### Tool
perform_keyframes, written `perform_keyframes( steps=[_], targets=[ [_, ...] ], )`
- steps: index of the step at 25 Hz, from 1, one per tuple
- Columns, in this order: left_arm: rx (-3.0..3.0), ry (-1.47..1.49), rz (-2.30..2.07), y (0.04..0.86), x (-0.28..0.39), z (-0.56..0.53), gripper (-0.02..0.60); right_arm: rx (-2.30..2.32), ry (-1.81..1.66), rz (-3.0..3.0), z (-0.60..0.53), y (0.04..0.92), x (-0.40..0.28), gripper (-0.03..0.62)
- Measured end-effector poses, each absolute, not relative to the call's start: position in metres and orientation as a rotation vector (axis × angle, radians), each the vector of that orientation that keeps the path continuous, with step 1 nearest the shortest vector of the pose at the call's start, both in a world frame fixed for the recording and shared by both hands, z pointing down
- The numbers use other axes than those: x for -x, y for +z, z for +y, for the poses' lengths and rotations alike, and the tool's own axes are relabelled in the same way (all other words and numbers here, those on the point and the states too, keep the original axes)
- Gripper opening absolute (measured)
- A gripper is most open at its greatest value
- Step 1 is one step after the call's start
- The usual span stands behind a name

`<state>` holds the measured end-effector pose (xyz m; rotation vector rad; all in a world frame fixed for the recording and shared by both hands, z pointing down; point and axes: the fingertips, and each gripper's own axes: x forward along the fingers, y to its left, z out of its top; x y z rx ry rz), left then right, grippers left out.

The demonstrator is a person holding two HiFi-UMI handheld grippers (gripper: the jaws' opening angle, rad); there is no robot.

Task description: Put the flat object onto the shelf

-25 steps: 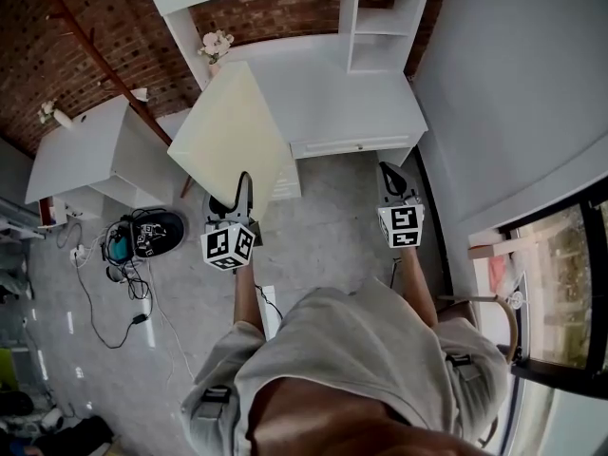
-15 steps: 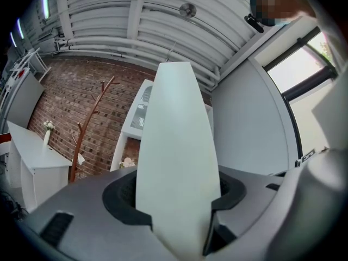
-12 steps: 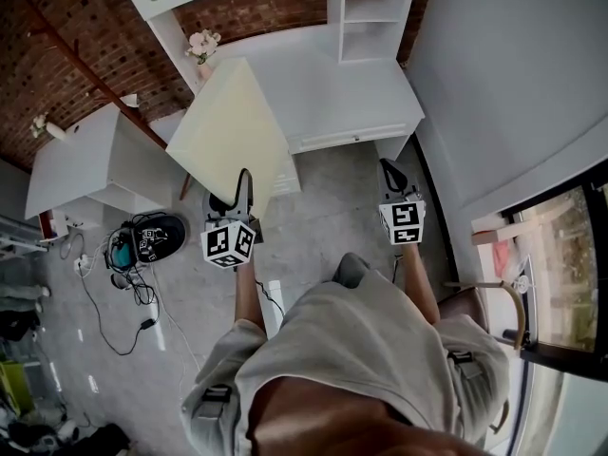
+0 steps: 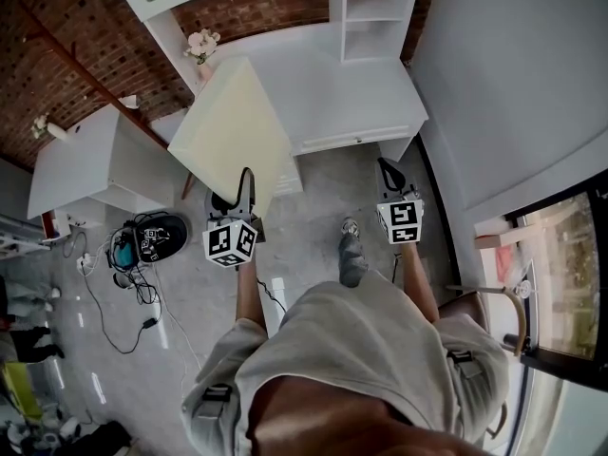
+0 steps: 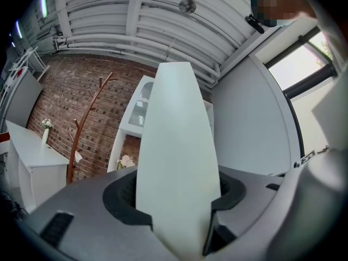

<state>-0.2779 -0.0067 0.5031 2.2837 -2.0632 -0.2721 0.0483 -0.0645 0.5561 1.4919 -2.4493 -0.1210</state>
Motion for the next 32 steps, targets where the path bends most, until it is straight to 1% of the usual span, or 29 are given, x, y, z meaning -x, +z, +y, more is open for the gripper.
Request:
perform_keyframes(
  steps=[9, 22, 32],
  targets=[
    [-2.294, -0.276, -2.071, 0.495, 0.265, -0.074, 0.281, -1.495, -0.105, -2.452, -0.128, 0.555, -0.058, 0.028],
    [-2.247, -0.286, -2.131, 0.478, 0.256, -0.184, 0.281, -1.418, -0.126, -2.498, -0.251, 0.544, -0.062, 0.028],
    [-2.238, -0.274, -2.157, 0.473, 0.238, -0.264, 0.281, -1.396, -0.097, -2.513, -0.333, 0.545, -0.077, 0.028]
  ],
)
